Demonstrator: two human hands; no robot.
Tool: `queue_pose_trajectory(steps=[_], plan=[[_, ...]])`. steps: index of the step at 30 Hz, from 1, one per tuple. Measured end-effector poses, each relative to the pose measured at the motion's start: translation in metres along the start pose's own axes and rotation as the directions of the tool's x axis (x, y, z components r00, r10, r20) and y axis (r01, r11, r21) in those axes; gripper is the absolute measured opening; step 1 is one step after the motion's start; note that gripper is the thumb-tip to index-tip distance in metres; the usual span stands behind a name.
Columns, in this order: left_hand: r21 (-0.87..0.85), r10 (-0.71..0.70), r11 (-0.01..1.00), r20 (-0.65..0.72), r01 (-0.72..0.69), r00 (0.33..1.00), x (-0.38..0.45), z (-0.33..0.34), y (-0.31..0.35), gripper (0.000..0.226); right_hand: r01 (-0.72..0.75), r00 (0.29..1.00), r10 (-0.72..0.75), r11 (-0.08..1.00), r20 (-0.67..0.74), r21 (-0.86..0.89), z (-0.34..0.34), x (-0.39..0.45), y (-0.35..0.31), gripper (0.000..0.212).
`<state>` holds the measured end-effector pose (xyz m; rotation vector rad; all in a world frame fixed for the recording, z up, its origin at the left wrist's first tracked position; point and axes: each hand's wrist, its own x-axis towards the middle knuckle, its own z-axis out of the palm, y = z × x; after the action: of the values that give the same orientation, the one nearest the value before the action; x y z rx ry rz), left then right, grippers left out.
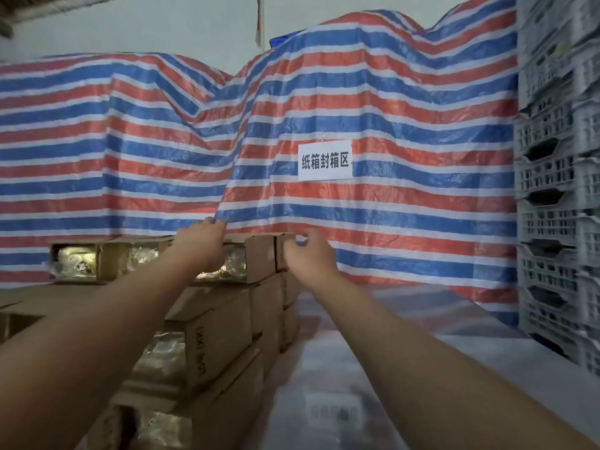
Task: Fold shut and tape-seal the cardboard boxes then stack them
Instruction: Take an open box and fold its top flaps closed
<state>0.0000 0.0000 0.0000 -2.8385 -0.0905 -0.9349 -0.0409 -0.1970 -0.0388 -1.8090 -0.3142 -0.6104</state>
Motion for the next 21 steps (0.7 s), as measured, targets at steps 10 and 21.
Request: queue_pose_trajectory(steps=[10, 21], plan=[[0.043, 0.058, 0.997, 0.016, -0.059, 0.998, 0.03, 0.028, -0.033, 0.034, 0.105, 0.98, -0.067, 0.973, 0.185, -0.204, 0.059, 0.044, 0.019, 0.076], [-0.108, 0.113, 0.983, -0.28, -0.148, 0.953, 0.034, 0.003, -0.021, 0.021, 0.073, 0.989, -0.098, 0.976, -0.112, -0.206, 0.086, 0.065, 0.003, 0.052]])
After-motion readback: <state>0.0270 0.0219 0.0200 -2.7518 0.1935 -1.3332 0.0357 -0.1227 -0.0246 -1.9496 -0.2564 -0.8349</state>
